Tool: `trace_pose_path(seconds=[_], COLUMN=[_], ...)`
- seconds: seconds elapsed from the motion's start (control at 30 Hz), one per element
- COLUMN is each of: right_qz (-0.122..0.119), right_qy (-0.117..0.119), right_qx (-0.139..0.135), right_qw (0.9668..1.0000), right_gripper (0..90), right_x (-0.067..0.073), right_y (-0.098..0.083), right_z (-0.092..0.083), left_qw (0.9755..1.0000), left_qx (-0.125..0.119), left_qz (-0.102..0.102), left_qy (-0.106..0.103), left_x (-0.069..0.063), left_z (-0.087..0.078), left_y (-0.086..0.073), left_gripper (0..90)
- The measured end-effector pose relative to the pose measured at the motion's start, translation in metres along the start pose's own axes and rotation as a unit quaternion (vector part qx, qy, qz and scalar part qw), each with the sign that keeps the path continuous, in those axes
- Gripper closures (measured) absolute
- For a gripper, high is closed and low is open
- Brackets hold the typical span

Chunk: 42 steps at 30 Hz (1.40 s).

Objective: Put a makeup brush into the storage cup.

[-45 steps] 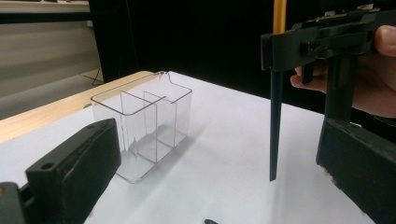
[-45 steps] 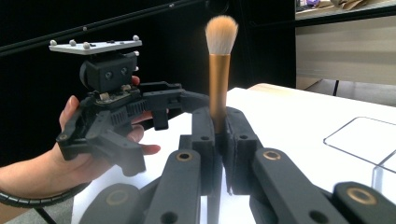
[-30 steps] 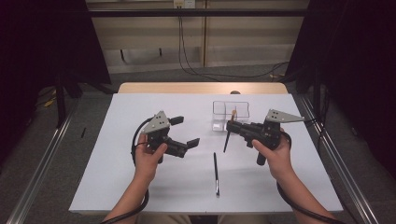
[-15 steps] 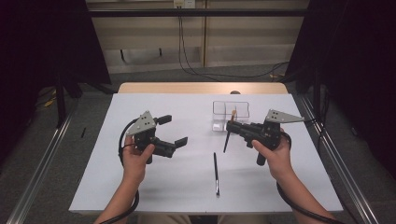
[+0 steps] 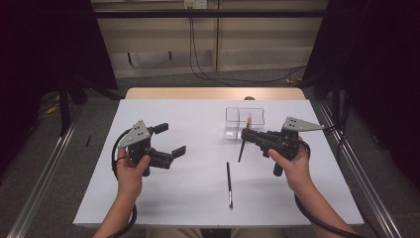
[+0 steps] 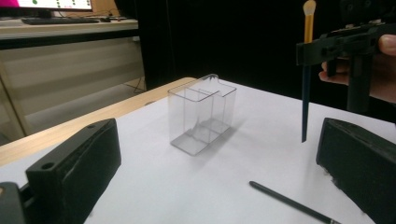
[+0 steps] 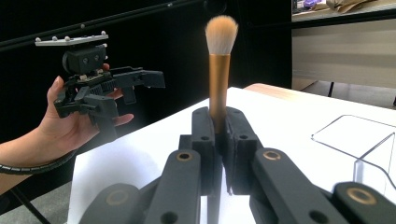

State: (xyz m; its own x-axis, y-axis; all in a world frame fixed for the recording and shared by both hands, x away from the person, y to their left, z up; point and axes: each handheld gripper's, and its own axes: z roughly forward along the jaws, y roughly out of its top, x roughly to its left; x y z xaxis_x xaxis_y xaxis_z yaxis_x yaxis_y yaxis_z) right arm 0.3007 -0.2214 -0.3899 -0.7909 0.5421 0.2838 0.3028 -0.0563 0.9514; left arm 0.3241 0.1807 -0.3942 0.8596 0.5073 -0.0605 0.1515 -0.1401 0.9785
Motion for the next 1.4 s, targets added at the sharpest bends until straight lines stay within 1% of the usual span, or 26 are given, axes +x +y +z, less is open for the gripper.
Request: trace_pose_path(seconds=[0.03, 0.07, 0.17, 0.23, 0.3, 0.37, 0.4, 0.43, 0.47, 0.5, 0.53, 0.57, 0.77, 0.83, 1.0, 1.13, 1.2, 1.33, 1.4], right_qz=[0.0, 0.0, 0.0, 0.0, -0.001, -0.001, 0.0, 0.0, 0.0, 0.0, -0.001, -0.001, -0.001, 0.0, -0.001, -0.001, 0.0, -0.001, -0.001], right_qy=[0.0, 0.0, -0.001, -0.001, -0.002, -0.002, -0.002, -0.002, -0.001, -0.002, -0.002, -0.001, -0.001, -0.001, -0.003, -0.007, -0.008, -0.012, -0.013], right_qx=[0.0, -0.001, -0.001, 0.0, 0.001, 0.002, 0.002, 0.002, 0.003, 0.003, 0.003, 0.003, 0.005, 0.005, 0.004, 0.005, 0.004, 0.006, 0.008], right_qw=[1.0, 1.0, 1.0, 1.0, 1.0, 1.0, 1.0, 1.0, 1.0, 1.0, 1.0, 1.0, 1.0, 1.0, 1.0, 1.0, 1.0, 0.9999, 0.9999], right_gripper=[84.0, 83.9, 84.0, 83.9, 84.0, 84.0, 84.0, 84.0, 84.0, 84.0, 84.0, 84.0, 84.0, 84.0, 84.0, 84.0, 83.9, 84.0, 84.0], right_x=[0.0, 0.0, 0.0, 0.0, 0.0, 0.0, 0.0, 0.0, 0.0, 0.0, -0.001, -0.001, -0.001, -0.001, -0.003, -0.004, -0.005, -0.008, -0.009], right_y=[0.0, 0.0, -0.001, -0.001, -0.001, -0.001, -0.002, -0.002, -0.002, -0.002, -0.002, -0.002, -0.002, -0.002, -0.001, -0.001, -0.001, 0.0, 0.001], right_z=[0.0, 0.0, -0.001, -0.002, -0.002, -0.002, -0.002, -0.002, -0.002, -0.002, -0.002, -0.002, -0.003, -0.003, -0.004, -0.005, -0.005, -0.006, -0.006], left_qw=[1.0, 1.0, 0.9999, 0.9999, 0.9997, 0.9997, 0.9996, 0.9995, 0.9995, 0.9994, 0.9993, 0.9991, 0.9985, 0.9983, 0.9981, 0.9979, 0.9977, 0.9974, 0.9974], left_qx=[0.0, -0.002, 0.001, 0.0, 0.0, -0.002, 0.0, -0.001, 0.005, 0.005, 0.003, 0.003, -0.001, -0.005, 0.004, 0.001, -0.002, 0.004, 0.003], left_qz=[0.002, -0.001, 0.004, 0.004, 0.007, 0.0, 0.004, 0.0, 0.002, 0.003, -0.002, 0.002, 0.004, -0.001, 0.001, 0.0, -0.006, -0.004, -0.005], left_qy=[0.003, 0.004, 0.011, 0.014, 0.022, 0.025, 0.029, 0.032, 0.032, 0.035, 0.037, 0.042, 0.055, 0.059, 0.062, 0.065, 0.067, 0.072, 0.072], left_x=[0.001, 0.002, 0.004, 0.005, 0.007, 0.009, 0.01, 0.011, 0.013, 0.013, 0.014, 0.015, 0.019, 0.019, 0.019, 0.02, 0.02, 0.021, 0.021], left_z=[-0.002, -0.004, -0.009, -0.013, -0.018, -0.021, -0.023, -0.025, -0.027, -0.028, -0.03, -0.032, -0.041, -0.043, -0.048, -0.053, -0.055, -0.058, -0.059], left_y=[0.0, -0.001, -0.001, -0.002, -0.002, -0.003, -0.003, -0.004, -0.005, -0.006, -0.007, -0.007, -0.008, -0.009, -0.013, -0.014, -0.015, -0.017, -0.017], left_gripper=[0.0, 0.0, 0.0, 0.0, 0.0, 0.0, 0.0, 0.0, 0.0, 0.0, 0.0, 0.0, 0.0, 0.0, 0.0, 0.0, 0.0, 0.0, 0.0])
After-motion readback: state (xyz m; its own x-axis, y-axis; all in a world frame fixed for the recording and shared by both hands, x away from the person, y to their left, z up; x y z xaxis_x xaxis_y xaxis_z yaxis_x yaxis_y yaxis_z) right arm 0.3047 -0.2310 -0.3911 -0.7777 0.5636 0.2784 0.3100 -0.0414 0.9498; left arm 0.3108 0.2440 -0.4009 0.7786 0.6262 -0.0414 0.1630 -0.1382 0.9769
